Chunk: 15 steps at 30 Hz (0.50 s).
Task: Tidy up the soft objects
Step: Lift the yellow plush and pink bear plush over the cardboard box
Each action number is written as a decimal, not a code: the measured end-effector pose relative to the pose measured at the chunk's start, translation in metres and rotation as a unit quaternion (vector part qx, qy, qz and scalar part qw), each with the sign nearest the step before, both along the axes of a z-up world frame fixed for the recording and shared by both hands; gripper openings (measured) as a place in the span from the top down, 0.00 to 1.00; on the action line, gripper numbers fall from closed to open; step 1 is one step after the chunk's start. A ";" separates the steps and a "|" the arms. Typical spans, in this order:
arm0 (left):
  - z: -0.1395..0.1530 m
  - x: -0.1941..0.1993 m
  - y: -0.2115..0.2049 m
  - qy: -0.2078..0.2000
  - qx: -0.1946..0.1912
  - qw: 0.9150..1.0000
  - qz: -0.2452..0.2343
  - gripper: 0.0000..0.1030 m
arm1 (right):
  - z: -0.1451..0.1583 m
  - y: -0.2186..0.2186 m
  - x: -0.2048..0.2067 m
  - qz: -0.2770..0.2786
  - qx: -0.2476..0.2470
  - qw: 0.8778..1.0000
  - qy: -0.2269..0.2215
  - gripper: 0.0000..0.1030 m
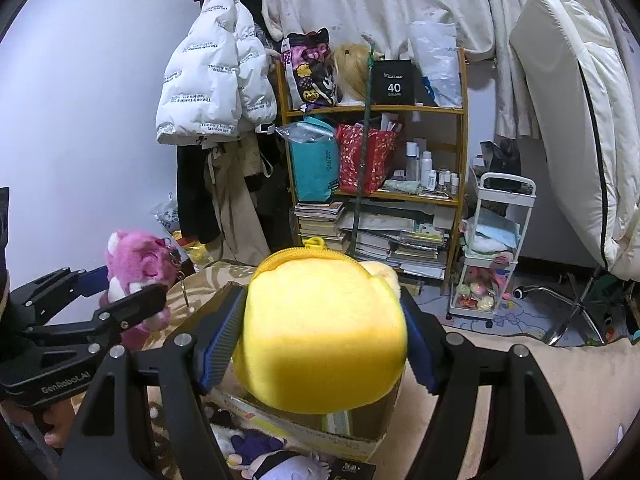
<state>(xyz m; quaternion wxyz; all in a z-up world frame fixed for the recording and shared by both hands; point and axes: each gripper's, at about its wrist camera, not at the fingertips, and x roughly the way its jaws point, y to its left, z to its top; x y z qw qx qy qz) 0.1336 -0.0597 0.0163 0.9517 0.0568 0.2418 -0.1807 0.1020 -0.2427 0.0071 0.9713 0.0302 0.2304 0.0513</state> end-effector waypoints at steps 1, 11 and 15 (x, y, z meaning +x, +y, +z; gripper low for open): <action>-0.003 0.003 -0.001 0.005 -0.001 1.000 -0.001 0.44 | -0.003 0.001 0.002 0.001 -0.001 1.000 0.002 0.25; -0.034 0.021 -0.012 0.032 0.012 0.999 -0.004 0.43 | -0.040 -0.002 0.020 -0.002 0.008 0.999 0.048 0.24; -0.043 0.024 -0.018 0.037 0.025 0.999 -0.007 0.42 | -0.054 -0.008 0.027 -0.004 0.024 0.997 0.067 0.23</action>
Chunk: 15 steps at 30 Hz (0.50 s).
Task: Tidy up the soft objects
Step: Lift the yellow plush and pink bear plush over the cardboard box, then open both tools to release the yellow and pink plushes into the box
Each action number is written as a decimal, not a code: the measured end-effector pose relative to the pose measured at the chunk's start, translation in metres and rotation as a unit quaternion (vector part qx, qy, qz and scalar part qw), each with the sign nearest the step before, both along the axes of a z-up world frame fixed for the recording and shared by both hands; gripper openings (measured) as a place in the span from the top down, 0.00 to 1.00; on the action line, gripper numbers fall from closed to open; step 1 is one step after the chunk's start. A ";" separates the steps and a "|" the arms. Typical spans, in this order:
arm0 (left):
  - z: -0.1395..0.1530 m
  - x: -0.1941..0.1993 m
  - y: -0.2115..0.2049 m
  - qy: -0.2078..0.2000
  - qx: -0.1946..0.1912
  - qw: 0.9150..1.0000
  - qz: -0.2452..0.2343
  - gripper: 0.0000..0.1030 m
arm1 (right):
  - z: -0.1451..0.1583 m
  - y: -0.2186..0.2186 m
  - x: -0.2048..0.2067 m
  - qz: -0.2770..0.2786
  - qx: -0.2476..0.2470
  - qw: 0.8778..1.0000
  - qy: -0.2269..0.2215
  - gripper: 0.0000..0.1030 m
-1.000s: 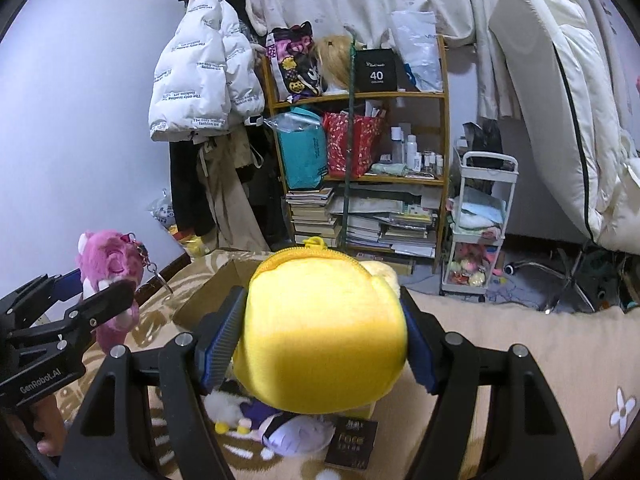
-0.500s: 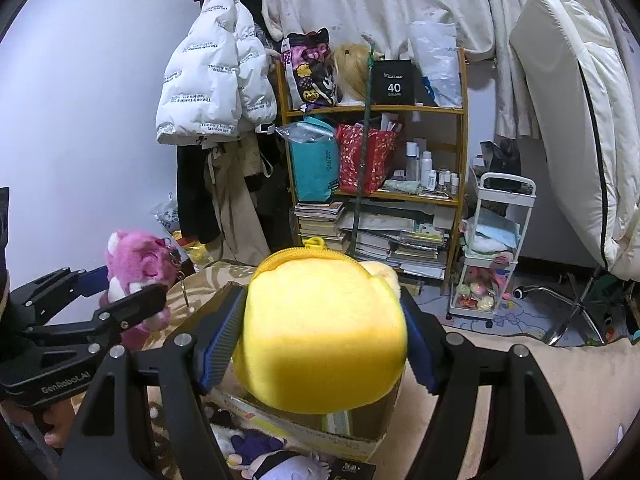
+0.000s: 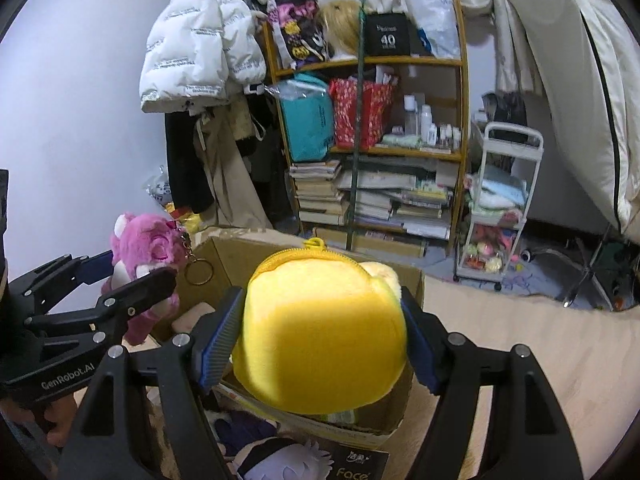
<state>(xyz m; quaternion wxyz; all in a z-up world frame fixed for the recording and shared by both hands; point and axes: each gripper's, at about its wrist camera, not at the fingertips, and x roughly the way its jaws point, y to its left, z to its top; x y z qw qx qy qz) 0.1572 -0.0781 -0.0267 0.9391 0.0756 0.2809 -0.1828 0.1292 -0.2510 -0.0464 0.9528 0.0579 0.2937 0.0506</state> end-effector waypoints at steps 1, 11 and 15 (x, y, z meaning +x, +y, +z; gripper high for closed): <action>-0.002 0.000 -0.002 0.000 0.004 1.000 0.000 0.42 | -0.003 -0.003 0.001 -0.001 0.006 1.000 0.004 0.22; -0.010 0.003 -0.003 0.019 0.009 1.000 0.010 0.34 | -0.011 -0.020 0.004 -0.011 0.041 0.999 0.022 0.16; -0.007 -0.004 0.002 0.013 0.017 1.000 0.012 0.28 | -0.011 -0.020 0.002 -0.008 0.041 0.999 0.025 0.15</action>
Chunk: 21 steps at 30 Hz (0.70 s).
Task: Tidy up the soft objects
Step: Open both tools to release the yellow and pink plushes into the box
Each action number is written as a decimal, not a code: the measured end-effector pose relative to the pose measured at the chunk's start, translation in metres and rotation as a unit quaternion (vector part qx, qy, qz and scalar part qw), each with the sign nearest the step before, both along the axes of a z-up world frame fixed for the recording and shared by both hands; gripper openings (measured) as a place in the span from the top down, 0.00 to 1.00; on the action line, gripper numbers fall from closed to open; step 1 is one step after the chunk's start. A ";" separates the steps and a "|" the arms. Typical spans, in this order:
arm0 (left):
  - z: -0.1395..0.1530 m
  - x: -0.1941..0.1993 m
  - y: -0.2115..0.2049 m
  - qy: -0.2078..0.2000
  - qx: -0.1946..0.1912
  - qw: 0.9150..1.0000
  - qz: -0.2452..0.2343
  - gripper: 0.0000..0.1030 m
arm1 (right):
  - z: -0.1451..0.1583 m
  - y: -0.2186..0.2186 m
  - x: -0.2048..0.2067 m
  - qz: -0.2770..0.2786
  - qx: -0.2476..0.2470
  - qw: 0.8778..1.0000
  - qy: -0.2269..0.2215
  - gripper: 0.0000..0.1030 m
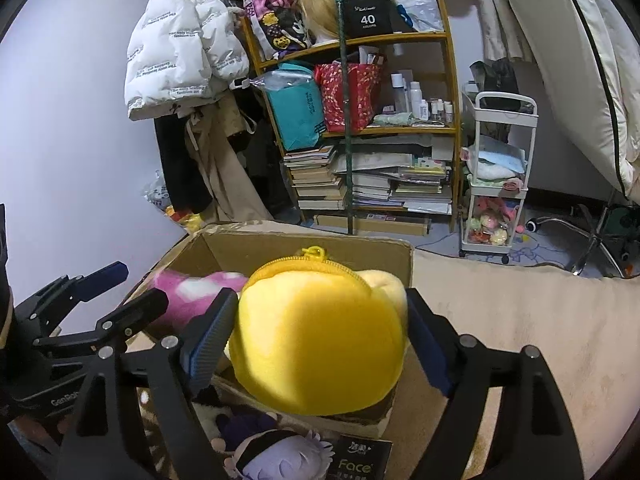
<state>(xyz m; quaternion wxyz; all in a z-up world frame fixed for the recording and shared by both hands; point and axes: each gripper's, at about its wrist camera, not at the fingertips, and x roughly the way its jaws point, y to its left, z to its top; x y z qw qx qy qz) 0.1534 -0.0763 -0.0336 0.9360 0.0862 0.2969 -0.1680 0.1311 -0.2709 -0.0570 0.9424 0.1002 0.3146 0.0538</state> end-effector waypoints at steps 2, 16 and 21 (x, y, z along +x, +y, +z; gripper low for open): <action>0.002 -0.004 0.003 -0.004 0.002 1.000 0.002 0.24 | 0.001 0.001 -0.002 0.001 0.000 1.000 0.000 0.12; 0.014 -0.033 0.031 0.014 -0.001 1.000 0.025 0.05 | 0.013 0.009 -0.023 -0.001 0.004 1.000 -0.002 0.00; 0.016 -0.041 0.044 0.040 -0.015 0.998 0.037 0.05 | 0.021 0.015 -0.038 -0.002 -0.014 1.000 -0.008 0.00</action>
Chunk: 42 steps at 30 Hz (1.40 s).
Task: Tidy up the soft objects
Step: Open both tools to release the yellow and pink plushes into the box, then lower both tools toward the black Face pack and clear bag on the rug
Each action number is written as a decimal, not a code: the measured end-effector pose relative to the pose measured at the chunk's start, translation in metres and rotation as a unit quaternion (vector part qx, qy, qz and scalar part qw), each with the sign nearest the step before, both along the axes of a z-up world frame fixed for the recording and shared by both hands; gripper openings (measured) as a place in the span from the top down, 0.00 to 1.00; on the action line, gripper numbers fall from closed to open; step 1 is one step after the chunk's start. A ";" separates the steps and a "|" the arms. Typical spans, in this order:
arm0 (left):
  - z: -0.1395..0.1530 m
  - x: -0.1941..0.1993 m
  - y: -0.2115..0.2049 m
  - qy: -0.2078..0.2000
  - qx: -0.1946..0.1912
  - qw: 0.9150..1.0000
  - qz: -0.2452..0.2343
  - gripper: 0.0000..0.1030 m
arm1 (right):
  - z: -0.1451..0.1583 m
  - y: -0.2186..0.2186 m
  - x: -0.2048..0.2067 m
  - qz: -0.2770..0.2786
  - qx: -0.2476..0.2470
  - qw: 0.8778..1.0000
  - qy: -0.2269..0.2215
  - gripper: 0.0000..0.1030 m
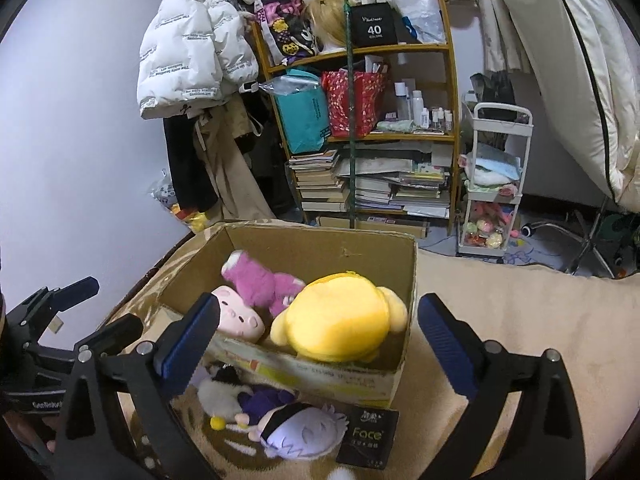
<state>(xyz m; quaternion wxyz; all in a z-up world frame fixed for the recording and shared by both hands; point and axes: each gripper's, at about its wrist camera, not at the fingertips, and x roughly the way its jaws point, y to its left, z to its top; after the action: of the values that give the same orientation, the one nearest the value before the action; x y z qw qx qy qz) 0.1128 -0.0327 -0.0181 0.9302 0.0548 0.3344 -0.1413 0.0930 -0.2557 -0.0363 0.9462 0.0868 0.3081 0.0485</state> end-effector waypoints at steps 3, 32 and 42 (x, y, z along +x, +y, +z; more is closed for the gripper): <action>0.003 -0.007 0.007 0.004 -0.004 1.000 0.012 0.05 | 0.004 0.003 -0.012 -0.005 -0.008 1.000 -0.003 0.00; -0.024 -0.026 0.024 0.081 0.019 0.996 0.022 0.05 | -0.014 -0.011 -0.048 -0.035 0.044 0.997 0.061 0.00; -0.049 0.002 0.019 0.123 0.050 0.991 0.026 0.05 | -0.043 -0.019 -0.028 -0.063 0.038 0.991 0.115 0.00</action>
<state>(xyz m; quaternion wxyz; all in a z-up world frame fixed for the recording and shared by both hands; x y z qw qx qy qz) 0.1150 -0.0136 -0.0671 0.8813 0.0746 0.4545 -0.1058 0.0652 -0.2751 -0.0793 0.9015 0.1471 0.4068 -0.0099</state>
